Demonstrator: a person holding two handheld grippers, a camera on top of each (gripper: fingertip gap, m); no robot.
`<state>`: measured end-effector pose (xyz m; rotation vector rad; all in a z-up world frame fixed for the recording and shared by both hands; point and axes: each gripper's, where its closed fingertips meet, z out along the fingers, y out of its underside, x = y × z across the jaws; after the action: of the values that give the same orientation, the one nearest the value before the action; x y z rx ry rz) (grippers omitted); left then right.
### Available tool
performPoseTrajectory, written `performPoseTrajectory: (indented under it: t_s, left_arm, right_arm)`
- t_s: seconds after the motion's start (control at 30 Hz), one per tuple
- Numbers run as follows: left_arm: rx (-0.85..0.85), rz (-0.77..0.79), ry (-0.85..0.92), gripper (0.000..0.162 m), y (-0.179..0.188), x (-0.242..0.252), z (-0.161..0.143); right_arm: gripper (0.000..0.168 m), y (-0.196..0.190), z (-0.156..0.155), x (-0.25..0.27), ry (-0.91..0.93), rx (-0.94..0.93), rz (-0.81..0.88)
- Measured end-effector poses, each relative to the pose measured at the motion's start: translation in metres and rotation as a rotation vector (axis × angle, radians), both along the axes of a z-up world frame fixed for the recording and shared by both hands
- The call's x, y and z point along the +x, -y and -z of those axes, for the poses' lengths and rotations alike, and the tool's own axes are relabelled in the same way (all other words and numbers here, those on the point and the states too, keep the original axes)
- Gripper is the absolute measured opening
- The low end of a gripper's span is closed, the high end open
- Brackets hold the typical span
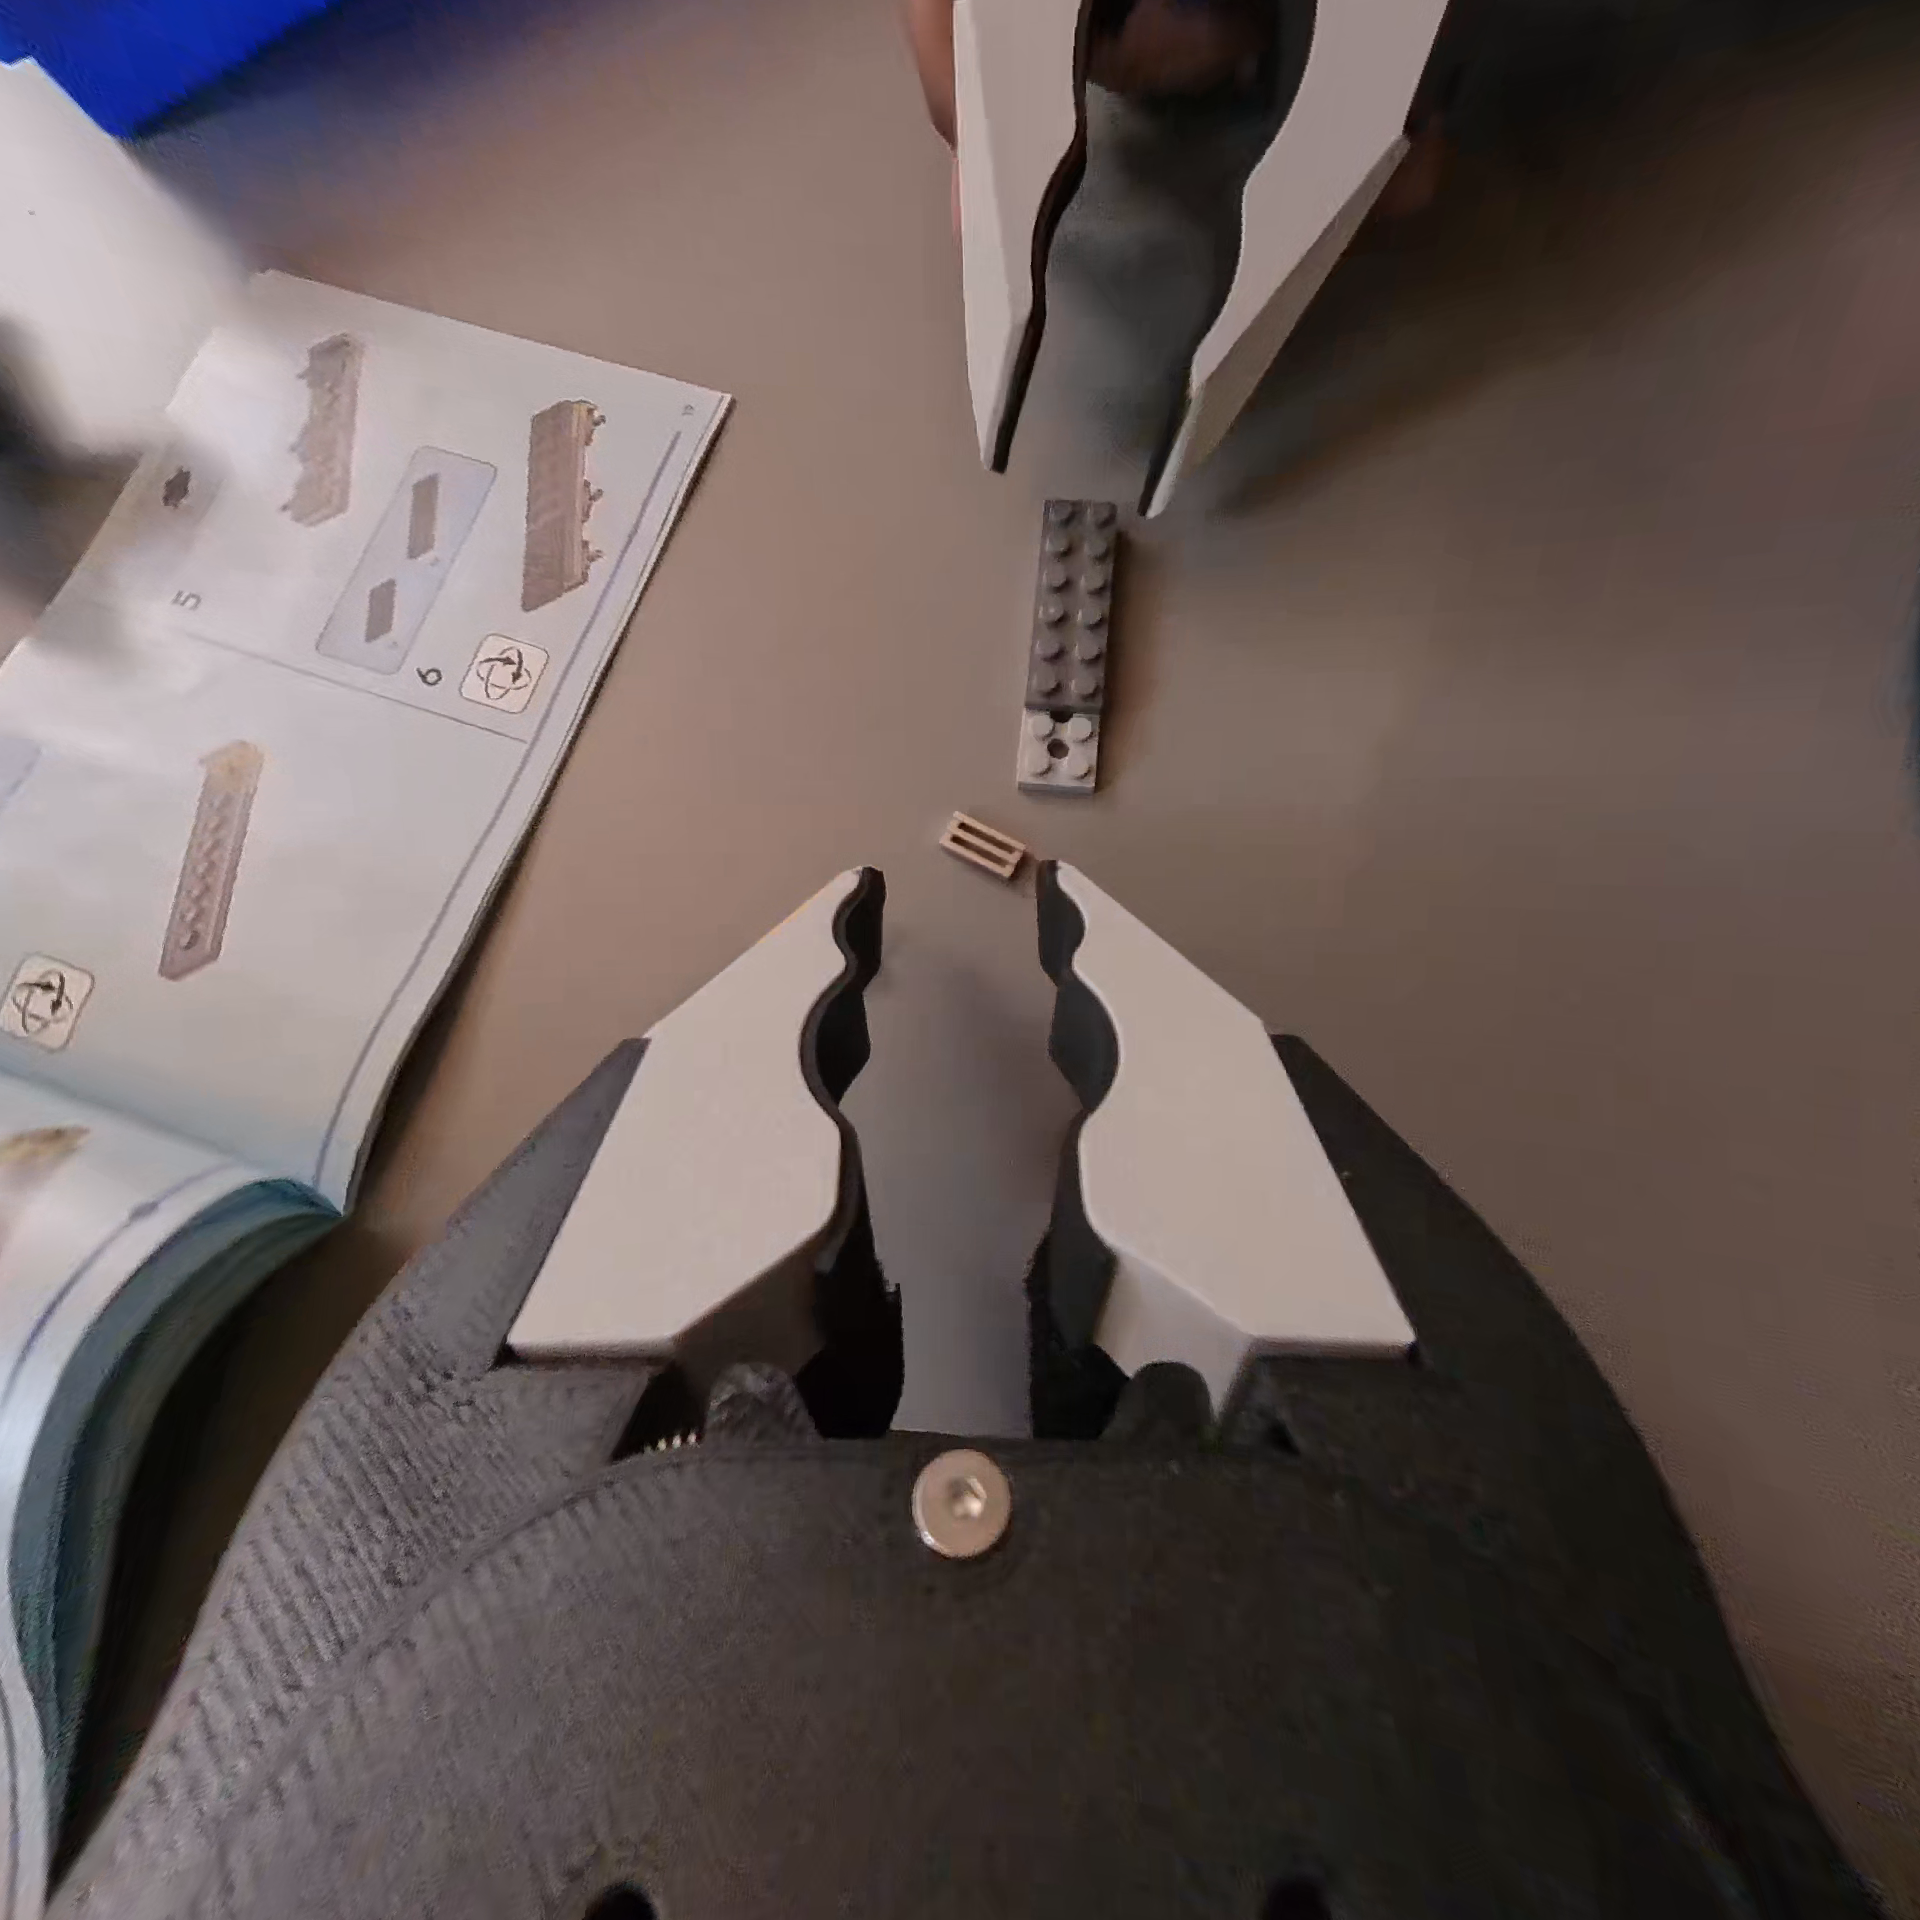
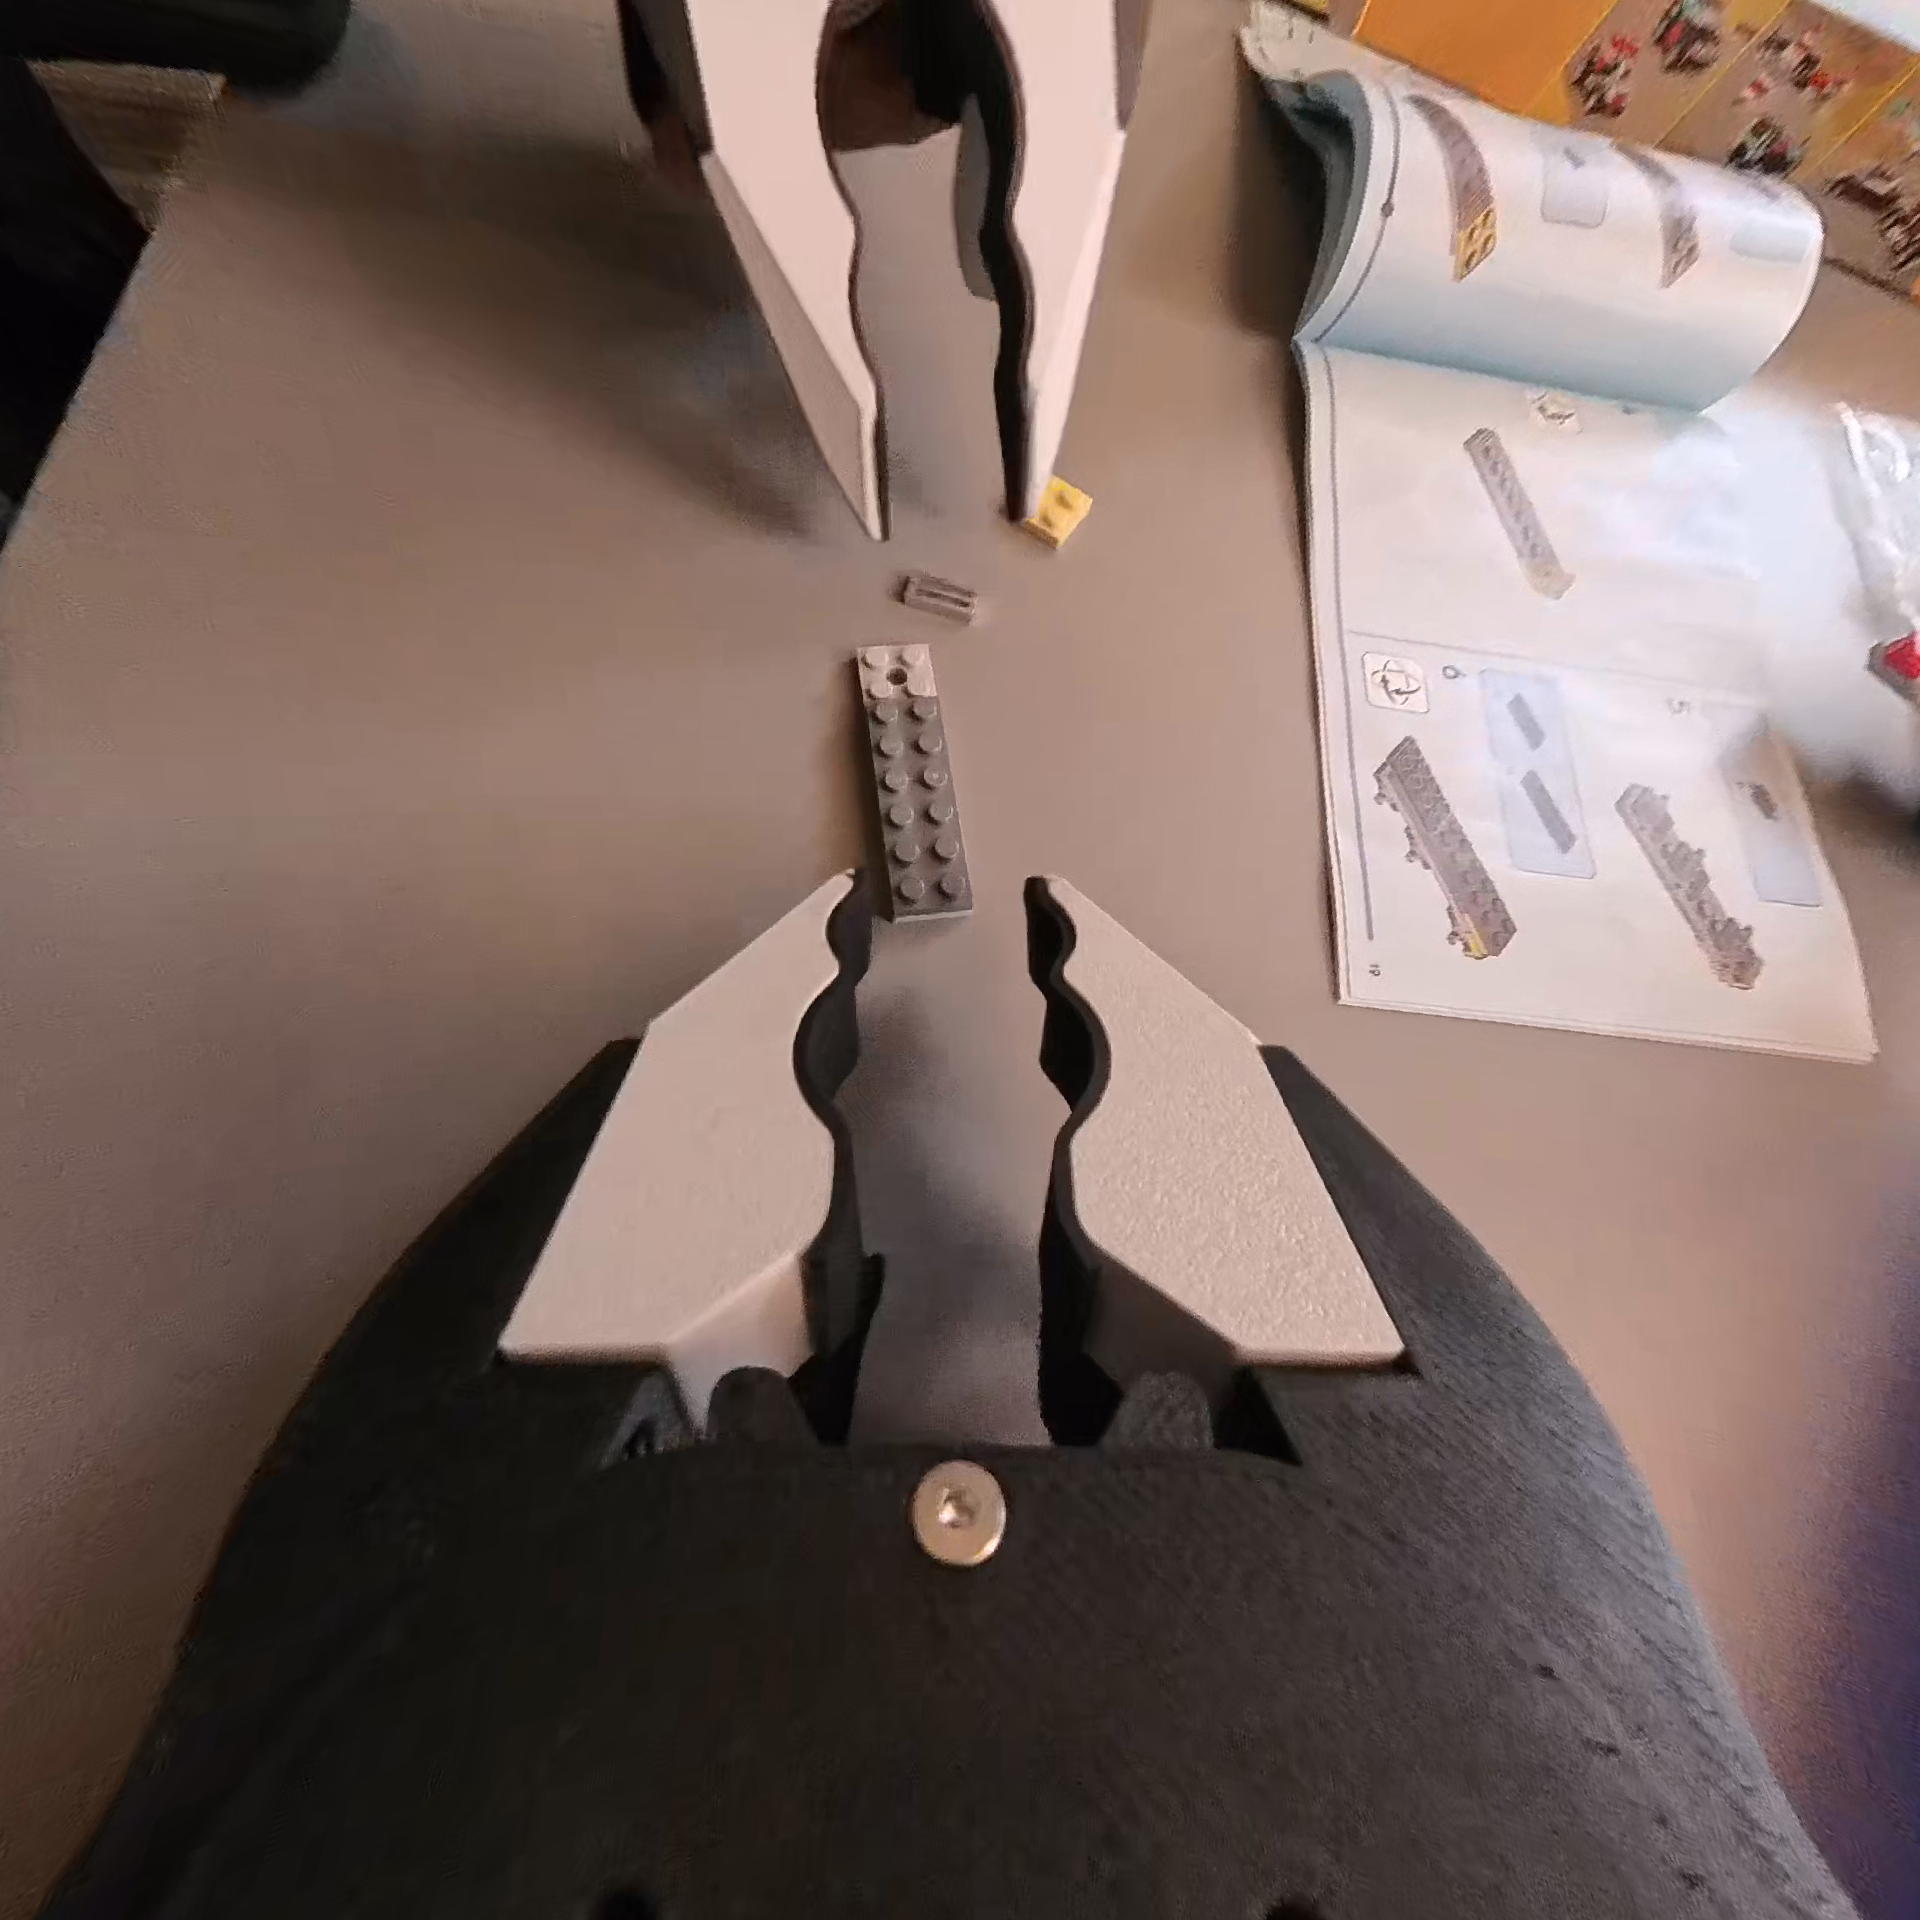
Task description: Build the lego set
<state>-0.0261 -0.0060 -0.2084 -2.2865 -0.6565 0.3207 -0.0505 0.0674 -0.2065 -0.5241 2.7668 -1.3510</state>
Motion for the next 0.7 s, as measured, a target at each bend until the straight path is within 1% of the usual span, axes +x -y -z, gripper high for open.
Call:
performPoseTrajectory:
  t_s: [0.1, 0.23, 0.4, 0.6, 0.7]
  left_arm:
    - [-0.002, 0.045, -0.005, 0.026, -0.003, -0.0044, -0.0001]
    - [-0.002, 0.091, -0.01, 0.027, -0.0071, -0.0059, -0.0011]
    - [0.017, 0.106, 0.007, 0.028, -0.0073, -0.0056, -0.0017]
    - [0.051, 0.115, 0.021, 0.029, -0.0068, -0.006, -0.0028]
    - [0.034, 0.112, 0.027, 0.029, -0.0056, -0.0082, -0.0008]
  right_arm:
    - [0.031, 0.0004, 0.0077, 0.0018, -0.02, 0.05, -0.01]
    - [0.031, 0.0013, 0.0085, 0.0028, -0.024, 0.055, -0.013]
    - [0.031, 0.0012, 0.0086, 0.0035, -0.018, 0.058, -0.016]
    - [0.032, 0.0009, 0.01, 0.0055, 0.043, 0.088, -0.027]
    - [0.032, 0.001, 0.0106, 0.0058, 0.071, 0.103, -0.028]
